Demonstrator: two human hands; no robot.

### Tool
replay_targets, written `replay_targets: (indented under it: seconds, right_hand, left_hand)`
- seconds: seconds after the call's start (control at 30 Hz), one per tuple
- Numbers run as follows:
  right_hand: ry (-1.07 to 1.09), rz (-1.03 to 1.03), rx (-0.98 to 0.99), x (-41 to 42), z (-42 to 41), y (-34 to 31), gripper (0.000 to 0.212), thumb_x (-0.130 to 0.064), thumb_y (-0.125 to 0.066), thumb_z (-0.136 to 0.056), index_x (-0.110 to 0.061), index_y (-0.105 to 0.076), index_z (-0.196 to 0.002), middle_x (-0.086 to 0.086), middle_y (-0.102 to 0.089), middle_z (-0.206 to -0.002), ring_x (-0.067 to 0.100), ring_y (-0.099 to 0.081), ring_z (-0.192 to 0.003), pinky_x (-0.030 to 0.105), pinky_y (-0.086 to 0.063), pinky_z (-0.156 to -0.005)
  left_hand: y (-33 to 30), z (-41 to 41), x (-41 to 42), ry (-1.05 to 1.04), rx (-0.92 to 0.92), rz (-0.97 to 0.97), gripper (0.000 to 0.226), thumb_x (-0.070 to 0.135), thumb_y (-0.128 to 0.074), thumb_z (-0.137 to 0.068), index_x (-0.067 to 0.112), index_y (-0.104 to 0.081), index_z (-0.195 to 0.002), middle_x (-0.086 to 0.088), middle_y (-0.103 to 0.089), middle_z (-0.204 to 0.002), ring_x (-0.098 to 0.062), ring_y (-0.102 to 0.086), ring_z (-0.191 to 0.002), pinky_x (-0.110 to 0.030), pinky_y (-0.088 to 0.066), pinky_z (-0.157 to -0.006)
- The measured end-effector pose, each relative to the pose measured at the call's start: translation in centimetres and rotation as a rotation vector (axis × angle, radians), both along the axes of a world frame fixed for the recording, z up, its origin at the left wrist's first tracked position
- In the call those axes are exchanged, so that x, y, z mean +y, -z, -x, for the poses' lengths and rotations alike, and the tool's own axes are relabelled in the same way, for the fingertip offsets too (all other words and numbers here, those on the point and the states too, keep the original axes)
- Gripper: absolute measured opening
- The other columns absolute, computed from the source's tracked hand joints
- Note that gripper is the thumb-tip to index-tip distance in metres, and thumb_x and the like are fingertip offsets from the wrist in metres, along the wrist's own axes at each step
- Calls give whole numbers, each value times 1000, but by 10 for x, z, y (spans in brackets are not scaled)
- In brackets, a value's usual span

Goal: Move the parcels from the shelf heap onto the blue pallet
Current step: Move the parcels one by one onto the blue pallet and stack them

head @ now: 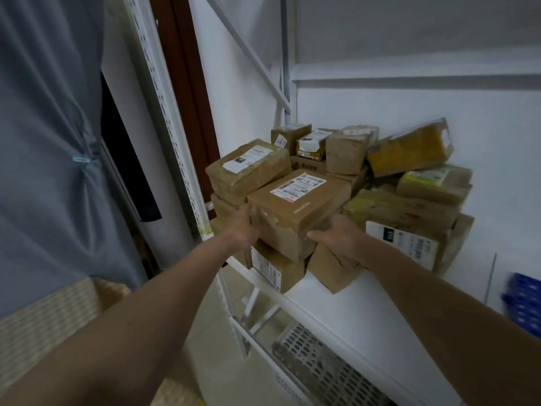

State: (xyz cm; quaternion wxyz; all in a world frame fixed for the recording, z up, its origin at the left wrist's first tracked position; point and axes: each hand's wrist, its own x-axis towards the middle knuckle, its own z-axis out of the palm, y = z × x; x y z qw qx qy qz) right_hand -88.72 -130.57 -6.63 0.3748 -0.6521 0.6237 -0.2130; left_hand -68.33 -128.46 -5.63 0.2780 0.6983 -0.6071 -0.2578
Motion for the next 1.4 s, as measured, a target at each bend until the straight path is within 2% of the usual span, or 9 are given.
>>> replay_targets:
  seconds: [0.3,0.43,0.53,0.7,0.9,1.07,1.17,1.27,1.4]
  right_hand:
    - [148,-42,-301,-41,-34,2,60,-31,-67,-88,-15,-40,-139,2,-52,-134,22,-51,-123,32,-41,-101]
    - [220,-43,-399,-42,-41,5,60,-27,-62,-91,-16,-34,-143,-1,-51,-135,17,-50,-119,24,-38,-89]
    - [294,-66,-394,-40,-50,11,78,-35,-63,-89,-11,-20,-149,5,-42,-145,22,-44,-127,31,-37,-98]
    - [514,-38,-555,-37,-63,16,111,-45,-72,-78,-9,4,-152,11,-24,-154,30,-31,-138,46,-30,-114]
    - [652,41,-698,-33,-60,5,87,-32,-71,-81,-12,-21,-149,8,-45,-143,29,-47,-126,44,-40,-107]
    - [655,137,-723,-23,-57,-12,64,-24,-61,-90,-16,-31,-146,4,-51,-135,26,-53,-119,38,-45,-98]
    - [622,228,-751,-13,-56,-24,56,-19,-58,-92,-18,-35,-144,3,-55,-131,20,-55,-112,32,-50,-86]
    - [610,319,-748,-4,-58,-36,53,-17,-56,-94,-19,-35,-143,0,-55,-124,14,-53,-105,18,-42,-64]
    - [572,448,-713,6,-62,-57,60,-23,-56,-94,-25,-28,-148,-4,-53,-124,16,-54,-112,25,-46,-77]
  left_hand:
    - [21,-10,-55,-227,285,54,47,20,-55,-92,25,-46,-138,1,-59,-128,-23,-58,-112,-39,-48,-98]
    - [21,-4,-67,-321,338,33,44,16,-51,-94,18,-47,-138,-4,-57,-130,-27,-53,-119,-33,-42,-91]
    - [20,-5,-74,-323,407,-3,46,17,-51,-93,17,-45,-139,-8,-54,-134,-30,-50,-122,-40,-42,-104]
    - [20,-4,-78,-239,385,-86,44,21,-50,-92,19,-46,-136,-8,-50,-135,-30,-50,-120,-43,-42,-104]
    - [17,-8,-75,-99,478,-163,50,18,-62,-70,21,-42,-115,-14,-60,-111,-30,-62,-100,-48,-56,-87]
    - [-1,-13,-71,49,577,-104,41,5,-62,-84,15,-35,-113,-4,-52,-99,-25,-58,-96,-50,-55,-86]
    - [-14,-16,-70,117,570,-48,45,3,-64,-81,15,-34,-113,-2,-52,-101,-23,-57,-99,-50,-54,-88]
    - [-23,-19,-67,166,563,1,54,3,-66,-79,16,-35,-120,2,-52,-106,-24,-56,-105,-48,-53,-90]
    - [-37,-24,-63,271,672,71,71,6,-67,-69,29,-39,-130,2,-56,-123,-24,-55,-115,-49,-51,-93]
